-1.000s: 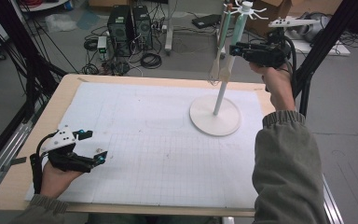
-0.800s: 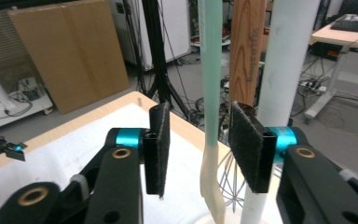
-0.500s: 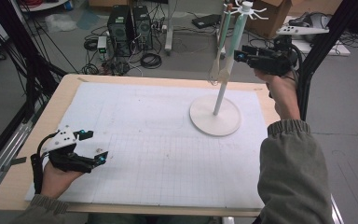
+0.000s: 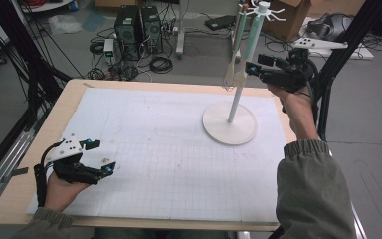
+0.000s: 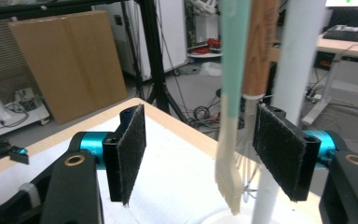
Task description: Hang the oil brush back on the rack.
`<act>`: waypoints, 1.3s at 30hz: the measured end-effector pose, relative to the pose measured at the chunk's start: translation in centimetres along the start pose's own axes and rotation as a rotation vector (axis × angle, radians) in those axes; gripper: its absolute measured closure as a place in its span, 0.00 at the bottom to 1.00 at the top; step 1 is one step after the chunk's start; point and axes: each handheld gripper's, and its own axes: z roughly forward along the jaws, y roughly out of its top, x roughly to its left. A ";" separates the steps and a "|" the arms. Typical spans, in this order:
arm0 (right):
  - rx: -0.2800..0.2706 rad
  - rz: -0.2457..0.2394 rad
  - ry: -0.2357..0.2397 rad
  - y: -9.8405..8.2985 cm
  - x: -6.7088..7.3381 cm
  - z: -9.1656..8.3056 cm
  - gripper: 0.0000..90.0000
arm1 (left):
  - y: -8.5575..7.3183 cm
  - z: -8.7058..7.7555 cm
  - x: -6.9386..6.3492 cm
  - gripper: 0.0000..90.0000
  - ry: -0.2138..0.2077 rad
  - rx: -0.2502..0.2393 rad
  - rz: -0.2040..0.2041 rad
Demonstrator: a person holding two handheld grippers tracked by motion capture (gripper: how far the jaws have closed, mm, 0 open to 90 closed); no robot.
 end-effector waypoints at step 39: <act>0.062 -0.042 0.043 -8.8 4.5 1.5 0.28 | -0.1 -0.1 0.0 0.07 -0.010 0.004 -0.006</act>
